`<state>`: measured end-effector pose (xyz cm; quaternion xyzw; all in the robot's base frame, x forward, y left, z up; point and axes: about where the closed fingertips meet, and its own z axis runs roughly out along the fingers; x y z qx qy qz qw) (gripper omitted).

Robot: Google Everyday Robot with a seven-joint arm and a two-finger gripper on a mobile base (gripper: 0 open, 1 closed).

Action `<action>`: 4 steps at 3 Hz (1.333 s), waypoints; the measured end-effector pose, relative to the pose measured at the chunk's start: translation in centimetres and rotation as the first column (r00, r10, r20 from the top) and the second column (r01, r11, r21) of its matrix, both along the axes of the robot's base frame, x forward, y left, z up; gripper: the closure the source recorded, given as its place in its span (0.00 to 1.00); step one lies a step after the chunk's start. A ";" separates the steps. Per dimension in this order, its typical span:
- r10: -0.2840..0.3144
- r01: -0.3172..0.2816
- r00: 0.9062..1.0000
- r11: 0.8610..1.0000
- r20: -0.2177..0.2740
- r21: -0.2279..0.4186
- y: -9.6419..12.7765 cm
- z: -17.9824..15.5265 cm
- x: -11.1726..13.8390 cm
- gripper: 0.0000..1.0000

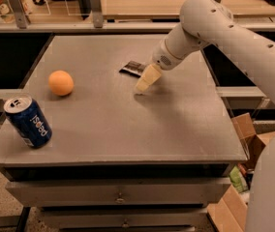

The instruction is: Move rxbar chocolate near pepsi can

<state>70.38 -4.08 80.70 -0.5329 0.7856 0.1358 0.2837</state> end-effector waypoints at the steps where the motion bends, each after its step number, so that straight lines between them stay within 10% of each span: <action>1: 0.000 0.000 1.000 1.000 0.000 0.000 0.0 0.4 0.0 0.61; 3: 0.000 0.000 1.000 1.000 -0.001 0.000 0.0 1.6 0.0 1.00; 4: 0.001 -0.001 1.000 1.000 -0.001 0.000 0.0 1.6 0.0 1.00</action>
Offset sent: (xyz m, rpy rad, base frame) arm -0.0100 0.0040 0.0160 0.0388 0.0432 0.0506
